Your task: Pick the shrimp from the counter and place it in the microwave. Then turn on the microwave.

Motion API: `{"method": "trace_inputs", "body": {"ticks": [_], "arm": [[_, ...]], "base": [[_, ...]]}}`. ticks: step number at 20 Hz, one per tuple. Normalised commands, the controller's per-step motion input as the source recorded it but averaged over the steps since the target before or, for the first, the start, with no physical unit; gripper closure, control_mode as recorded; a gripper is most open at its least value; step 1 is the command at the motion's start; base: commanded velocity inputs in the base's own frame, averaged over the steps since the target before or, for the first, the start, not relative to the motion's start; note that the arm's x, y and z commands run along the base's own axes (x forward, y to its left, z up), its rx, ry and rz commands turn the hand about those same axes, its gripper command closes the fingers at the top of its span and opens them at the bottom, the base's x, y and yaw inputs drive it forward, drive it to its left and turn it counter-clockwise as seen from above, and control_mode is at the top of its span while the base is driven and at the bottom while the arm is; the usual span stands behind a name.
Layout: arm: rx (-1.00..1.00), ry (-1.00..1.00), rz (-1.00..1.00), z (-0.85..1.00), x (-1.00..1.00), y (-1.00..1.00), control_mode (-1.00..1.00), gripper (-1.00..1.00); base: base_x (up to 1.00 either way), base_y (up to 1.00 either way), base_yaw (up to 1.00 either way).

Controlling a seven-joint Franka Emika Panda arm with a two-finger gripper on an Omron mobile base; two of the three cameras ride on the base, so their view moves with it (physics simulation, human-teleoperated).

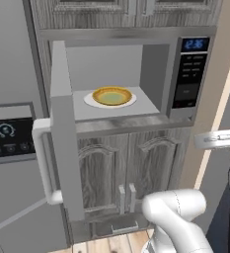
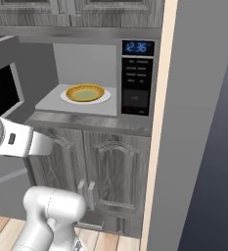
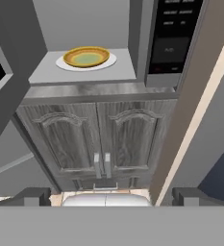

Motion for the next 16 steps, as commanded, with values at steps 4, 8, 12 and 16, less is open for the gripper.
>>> {"method": "trace_inputs", "body": {"ticks": [4,8,12,16], "arm": [[0.0,0.0,0.0,0.0,0.0,0.0,1.0,-1.0],[0.0,0.0,0.0,0.0,0.0,0.0,1.0,-1.0],[0.0,0.0,0.0,0.0,0.0,0.0,1.0,-1.0],[0.0,0.0,0.0,0.0,0.0,0.0,1.0,-1.0]], "base": [[-0.45,0.0,-0.02],[-0.48,0.0,-0.04],[-0.49,0.0,-0.05],[-0.47,-0.01,-0.06]]}}
